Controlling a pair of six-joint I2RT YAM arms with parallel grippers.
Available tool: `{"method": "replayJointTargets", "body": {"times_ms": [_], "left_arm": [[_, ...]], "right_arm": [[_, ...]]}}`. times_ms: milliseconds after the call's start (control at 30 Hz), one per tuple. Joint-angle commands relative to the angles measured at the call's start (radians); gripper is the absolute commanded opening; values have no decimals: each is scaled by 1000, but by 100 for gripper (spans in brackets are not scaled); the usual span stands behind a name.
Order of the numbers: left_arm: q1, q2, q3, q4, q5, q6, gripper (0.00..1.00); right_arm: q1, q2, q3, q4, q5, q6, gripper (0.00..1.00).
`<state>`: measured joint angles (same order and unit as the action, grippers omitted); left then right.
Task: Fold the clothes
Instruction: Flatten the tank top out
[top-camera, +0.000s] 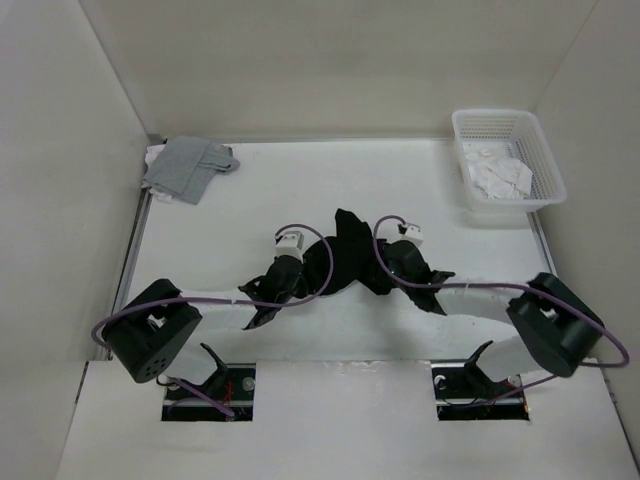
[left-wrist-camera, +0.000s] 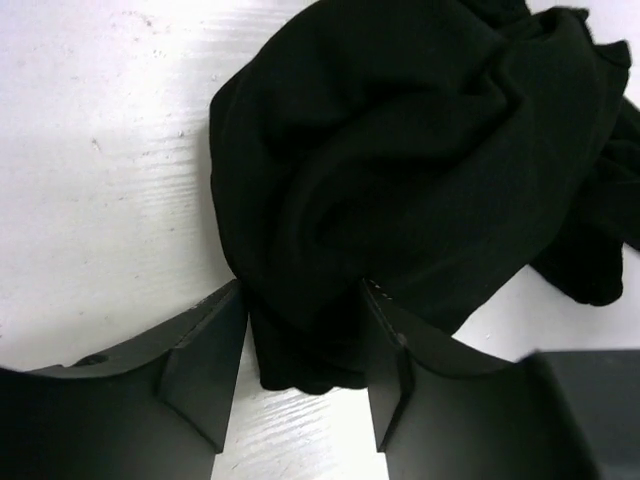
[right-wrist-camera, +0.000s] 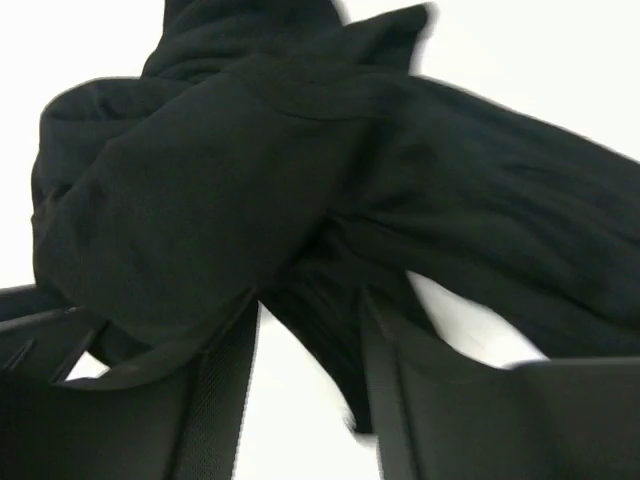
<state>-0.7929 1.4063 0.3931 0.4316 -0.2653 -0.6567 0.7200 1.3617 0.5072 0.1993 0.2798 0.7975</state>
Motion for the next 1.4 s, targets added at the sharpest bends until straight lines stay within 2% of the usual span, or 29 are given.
{"method": "replayJointTargets", "body": {"times_ms": [0,67,133,167,233,300,433,500,667,767,900,967,1067,1167,1233,1267,1333,1367], "left_arm": [[-6,10,53,67,-3,15,42],[-2,10,59,62,-3,14,36],[-4,0,62,58,-8,17,26],[-4,-7,64,56,-9,17,20],[-4,-27,67,49,-9,16,11],[-7,-85,78,10,-9,17,6],[-13,-313,116,-131,-12,19,3],[-13,-448,153,-226,-20,20,3],[-2,-688,289,-443,-15,23,3],[-19,-768,380,-546,-18,23,4],[-39,-822,470,-634,-23,16,5],[-32,-816,475,-646,-23,12,5],[8,-758,445,-639,-15,3,7],[95,-637,396,-590,-2,-9,9],[206,-497,356,-477,38,-17,10],[249,-436,351,-423,50,-20,12],[335,-287,372,-329,78,-64,23],[358,-221,400,-292,95,-101,32]], "right_arm": [[-23,130,79,216,-80,12,45],[-26,184,96,262,-90,19,40],[-21,209,109,298,-84,8,29],[-21,215,117,299,-68,0,19],[-14,202,120,292,-38,-7,8],[6,134,116,247,-1,-30,3],[67,-111,103,93,77,-96,2],[123,-284,120,-33,126,-136,2],[258,-611,235,-318,222,-181,2],[348,-711,325,-414,269,-201,2],[472,-747,438,-459,332,-245,3],[492,-721,461,-449,338,-273,3],[386,-630,462,-417,288,-297,3],[135,-447,461,-313,77,-288,3],[-56,-229,526,-203,-119,-261,3],[-108,-140,571,-163,-161,-253,4],[-220,101,730,-104,-168,-225,15],[-247,181,798,-109,-150,-221,26]]}}
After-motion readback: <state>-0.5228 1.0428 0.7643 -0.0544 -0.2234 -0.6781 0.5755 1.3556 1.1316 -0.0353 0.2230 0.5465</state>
